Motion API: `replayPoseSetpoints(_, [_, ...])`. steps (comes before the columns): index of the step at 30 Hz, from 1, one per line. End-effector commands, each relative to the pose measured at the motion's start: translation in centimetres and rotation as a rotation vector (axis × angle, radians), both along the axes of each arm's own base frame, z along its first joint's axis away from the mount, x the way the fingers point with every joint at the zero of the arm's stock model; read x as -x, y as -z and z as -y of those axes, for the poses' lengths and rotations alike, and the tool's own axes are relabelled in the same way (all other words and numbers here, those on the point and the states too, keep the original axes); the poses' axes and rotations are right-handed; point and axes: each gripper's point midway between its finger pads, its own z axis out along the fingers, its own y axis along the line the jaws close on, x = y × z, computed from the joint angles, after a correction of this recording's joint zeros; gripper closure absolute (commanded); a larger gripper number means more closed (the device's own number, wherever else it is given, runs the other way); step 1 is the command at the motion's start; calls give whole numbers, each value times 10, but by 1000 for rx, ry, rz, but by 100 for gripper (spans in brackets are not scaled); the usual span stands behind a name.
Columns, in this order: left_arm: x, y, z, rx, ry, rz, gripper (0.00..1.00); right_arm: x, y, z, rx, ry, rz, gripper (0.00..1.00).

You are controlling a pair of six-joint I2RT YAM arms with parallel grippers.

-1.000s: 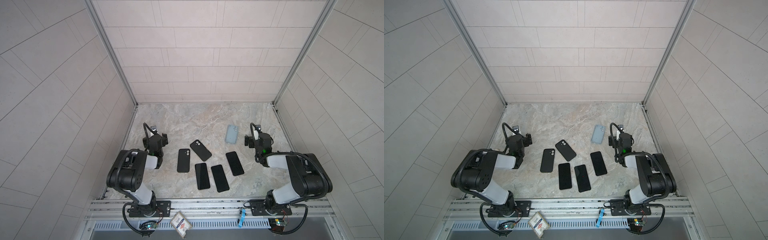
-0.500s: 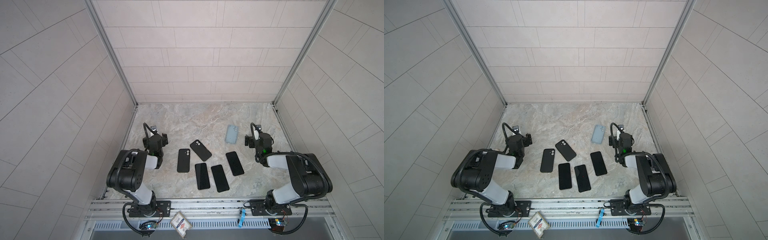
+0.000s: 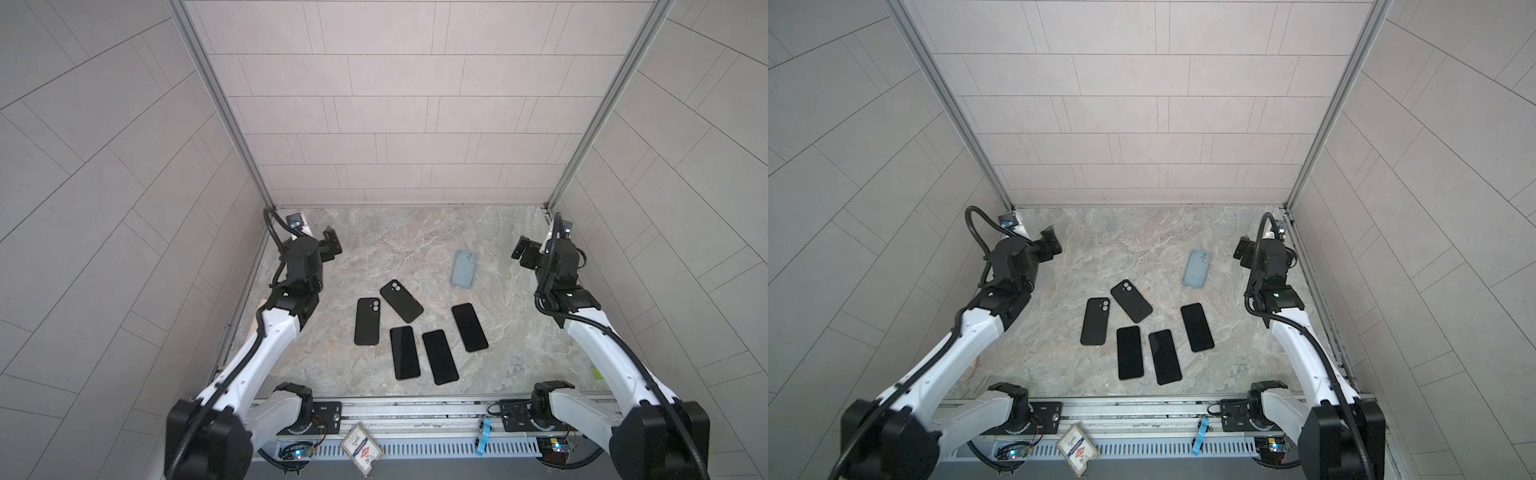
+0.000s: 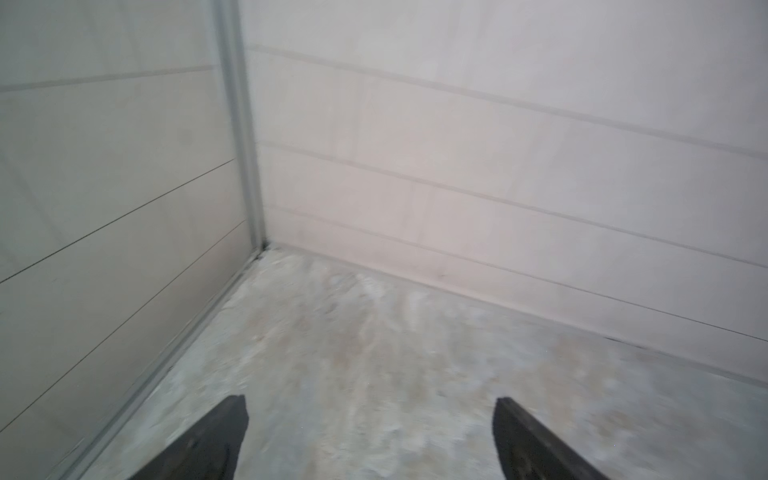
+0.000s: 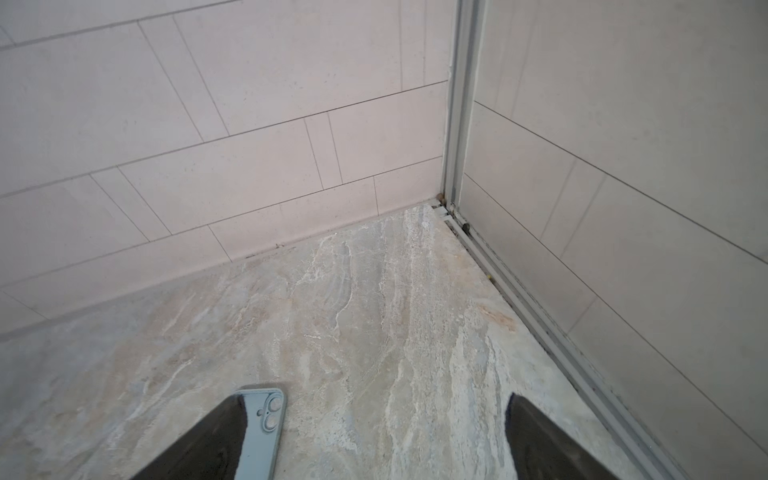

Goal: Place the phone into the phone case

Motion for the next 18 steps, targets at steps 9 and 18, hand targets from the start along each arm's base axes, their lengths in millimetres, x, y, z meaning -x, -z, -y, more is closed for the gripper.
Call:
replayPoseSetpoints(9, [103, 67, 34, 141, 89, -163, 0, 87, 89, -219, 130, -726, -448, 0])
replayPoseSetpoints(18, [118, 147, 52, 321, 174, -323, 0, 81, 193, -318, 180, -894, -930, 17])
